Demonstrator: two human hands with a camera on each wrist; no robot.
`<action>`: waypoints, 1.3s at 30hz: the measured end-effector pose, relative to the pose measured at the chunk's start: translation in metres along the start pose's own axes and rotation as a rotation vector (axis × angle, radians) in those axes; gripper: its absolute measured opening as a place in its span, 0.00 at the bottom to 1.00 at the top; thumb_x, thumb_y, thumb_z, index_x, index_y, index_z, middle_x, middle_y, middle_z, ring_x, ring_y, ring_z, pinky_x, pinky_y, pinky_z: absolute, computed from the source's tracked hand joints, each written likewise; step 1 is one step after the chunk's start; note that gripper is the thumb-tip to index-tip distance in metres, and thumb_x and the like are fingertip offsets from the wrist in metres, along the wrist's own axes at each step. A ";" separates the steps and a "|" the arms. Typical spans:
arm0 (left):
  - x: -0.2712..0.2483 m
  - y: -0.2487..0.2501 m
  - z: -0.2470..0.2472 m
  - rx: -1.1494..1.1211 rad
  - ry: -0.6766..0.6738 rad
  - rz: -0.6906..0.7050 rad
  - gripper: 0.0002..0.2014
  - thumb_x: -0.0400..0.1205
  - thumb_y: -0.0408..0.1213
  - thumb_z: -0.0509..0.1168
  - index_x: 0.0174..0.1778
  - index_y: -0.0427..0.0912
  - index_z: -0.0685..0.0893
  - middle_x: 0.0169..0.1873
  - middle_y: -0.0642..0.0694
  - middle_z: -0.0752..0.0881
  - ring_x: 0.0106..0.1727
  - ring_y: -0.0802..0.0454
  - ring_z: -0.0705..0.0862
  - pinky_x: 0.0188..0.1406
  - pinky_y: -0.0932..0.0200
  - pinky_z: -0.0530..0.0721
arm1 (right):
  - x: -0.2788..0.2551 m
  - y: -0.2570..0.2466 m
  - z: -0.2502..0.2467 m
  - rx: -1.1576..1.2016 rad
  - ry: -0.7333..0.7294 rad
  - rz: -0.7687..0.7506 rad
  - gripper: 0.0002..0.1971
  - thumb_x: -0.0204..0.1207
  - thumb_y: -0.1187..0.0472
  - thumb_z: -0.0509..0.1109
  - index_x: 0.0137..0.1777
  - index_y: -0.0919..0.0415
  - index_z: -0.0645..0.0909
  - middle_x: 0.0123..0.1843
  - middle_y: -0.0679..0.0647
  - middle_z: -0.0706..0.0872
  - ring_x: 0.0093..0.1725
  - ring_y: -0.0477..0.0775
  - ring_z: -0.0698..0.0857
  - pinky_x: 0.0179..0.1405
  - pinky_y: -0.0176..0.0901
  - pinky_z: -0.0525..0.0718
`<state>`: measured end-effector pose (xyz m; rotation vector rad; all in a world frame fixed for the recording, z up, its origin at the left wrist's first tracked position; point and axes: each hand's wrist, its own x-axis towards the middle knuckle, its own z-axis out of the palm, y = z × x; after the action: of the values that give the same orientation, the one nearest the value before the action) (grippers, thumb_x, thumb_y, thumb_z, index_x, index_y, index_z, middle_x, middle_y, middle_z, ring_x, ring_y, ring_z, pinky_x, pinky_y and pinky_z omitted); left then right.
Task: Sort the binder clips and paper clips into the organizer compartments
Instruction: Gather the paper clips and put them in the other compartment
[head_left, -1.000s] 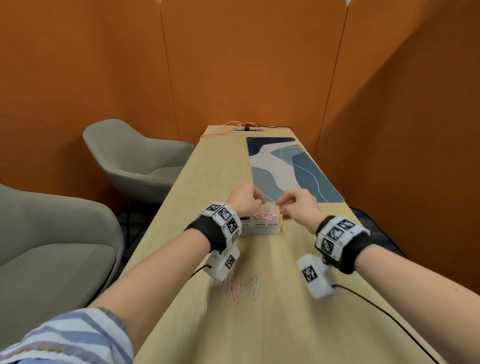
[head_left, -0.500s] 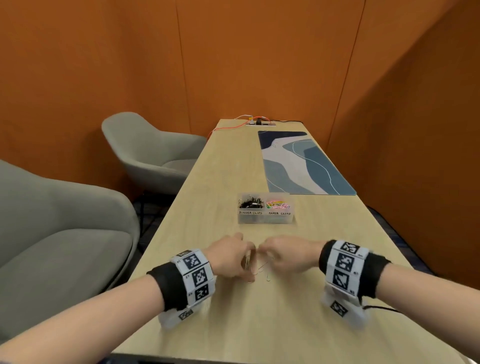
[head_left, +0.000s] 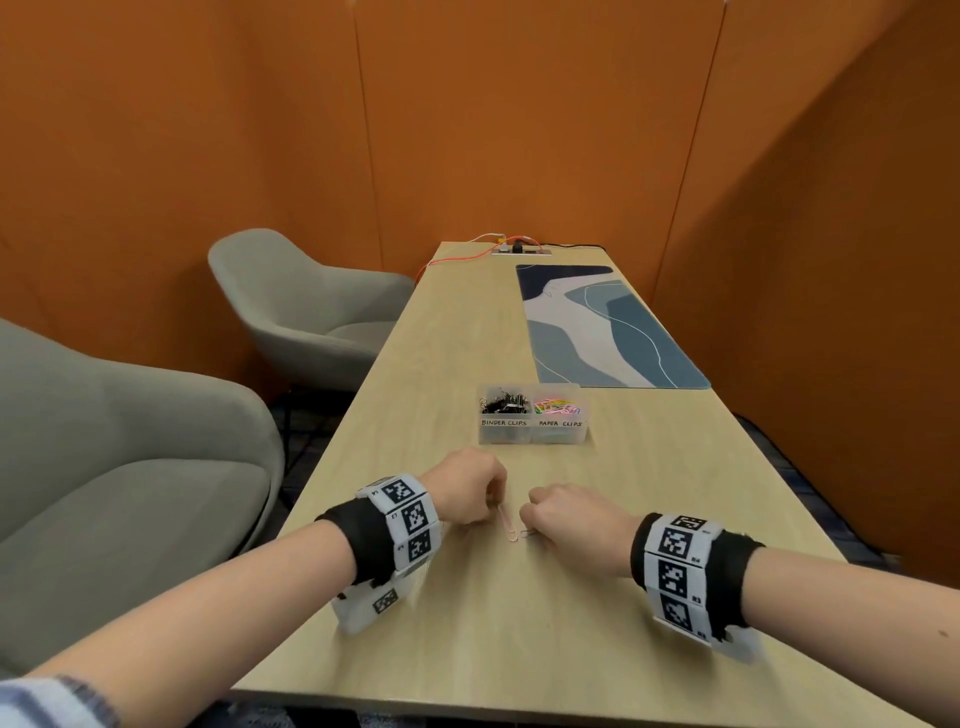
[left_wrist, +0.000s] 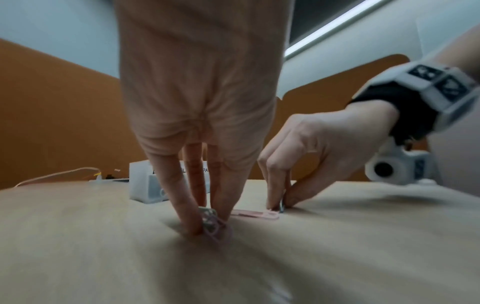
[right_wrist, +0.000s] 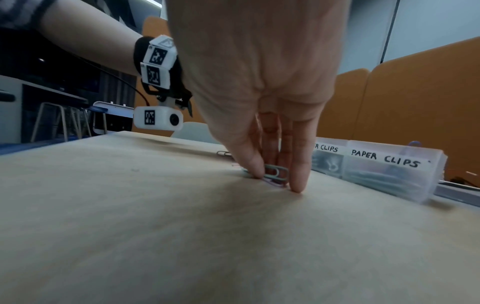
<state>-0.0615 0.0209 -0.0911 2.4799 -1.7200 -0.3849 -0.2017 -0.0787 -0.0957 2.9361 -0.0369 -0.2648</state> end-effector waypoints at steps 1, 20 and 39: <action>0.001 0.000 0.000 -0.006 0.002 -0.008 0.13 0.73 0.28 0.64 0.50 0.41 0.87 0.54 0.44 0.86 0.56 0.46 0.84 0.53 0.60 0.80 | 0.000 -0.001 0.000 0.004 0.001 0.014 0.11 0.75 0.74 0.57 0.54 0.67 0.76 0.55 0.64 0.79 0.54 0.65 0.80 0.39 0.49 0.65; 0.031 -0.003 -0.033 -0.390 -0.113 -0.146 0.19 0.70 0.20 0.68 0.56 0.36 0.82 0.38 0.48 0.80 0.31 0.53 0.80 0.24 0.69 0.82 | 0.015 0.058 -0.028 0.611 0.063 0.261 0.12 0.71 0.72 0.63 0.46 0.62 0.86 0.36 0.51 0.87 0.33 0.47 0.84 0.31 0.30 0.76; 0.097 0.030 -0.068 -0.374 0.350 -0.151 0.14 0.82 0.32 0.59 0.60 0.40 0.86 0.56 0.41 0.89 0.60 0.44 0.85 0.62 0.56 0.80 | -0.008 0.039 -0.013 0.527 -0.024 0.135 0.13 0.75 0.56 0.68 0.55 0.60 0.86 0.55 0.55 0.90 0.55 0.54 0.86 0.51 0.37 0.78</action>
<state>-0.0390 -0.0840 -0.0338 2.2452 -1.2081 -0.2375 -0.2072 -0.1146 -0.0739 3.4291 -0.3587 -0.3085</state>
